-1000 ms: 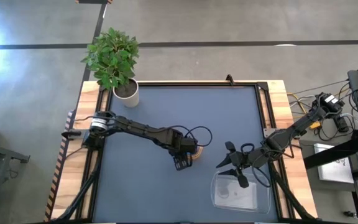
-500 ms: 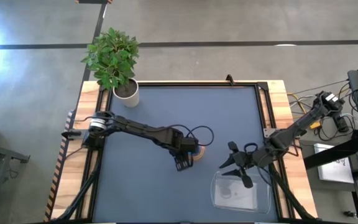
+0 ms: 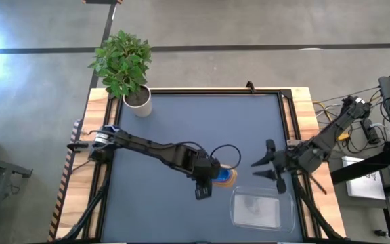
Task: Nest measuring cups in basket
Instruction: Put the stack of measuring cups into the bin
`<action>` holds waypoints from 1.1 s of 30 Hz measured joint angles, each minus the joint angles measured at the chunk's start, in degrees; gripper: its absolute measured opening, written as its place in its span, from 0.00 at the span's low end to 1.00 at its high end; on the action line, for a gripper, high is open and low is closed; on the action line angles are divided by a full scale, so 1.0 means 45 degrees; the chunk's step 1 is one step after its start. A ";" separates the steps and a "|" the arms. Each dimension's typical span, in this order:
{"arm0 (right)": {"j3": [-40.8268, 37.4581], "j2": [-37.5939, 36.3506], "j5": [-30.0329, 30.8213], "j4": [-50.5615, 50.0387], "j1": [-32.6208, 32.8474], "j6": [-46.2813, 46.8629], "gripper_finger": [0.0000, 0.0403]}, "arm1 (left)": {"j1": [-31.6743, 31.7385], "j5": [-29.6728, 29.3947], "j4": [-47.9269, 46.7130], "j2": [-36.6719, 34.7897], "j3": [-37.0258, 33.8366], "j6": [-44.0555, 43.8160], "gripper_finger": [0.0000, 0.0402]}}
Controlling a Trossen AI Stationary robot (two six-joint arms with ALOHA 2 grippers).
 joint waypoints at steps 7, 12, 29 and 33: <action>0.0000 -0.1638 0.2713 -0.1239 -0.0010 0.0398 0.31 | -0.0651 -0.0102 0.0039 0.0253 0.1293 -0.0005 0.32; 0.0000 -0.2476 0.2840 -0.1986 -0.0013 0.0554 0.31 | -0.0929 -0.0092 0.0071 0.0726 0.2058 0.0168 0.32; 0.0000 -0.3734 0.2737 -0.2745 -0.0010 0.0753 0.31 | -0.1073 0.1387 0.1544 0.3677 0.5399 0.1645 0.32; 0.0005 -0.3822 0.2725 -0.2837 -0.0010 0.0748 0.31 | -0.1056 0.1319 0.1860 0.3667 0.5414 0.1758 0.32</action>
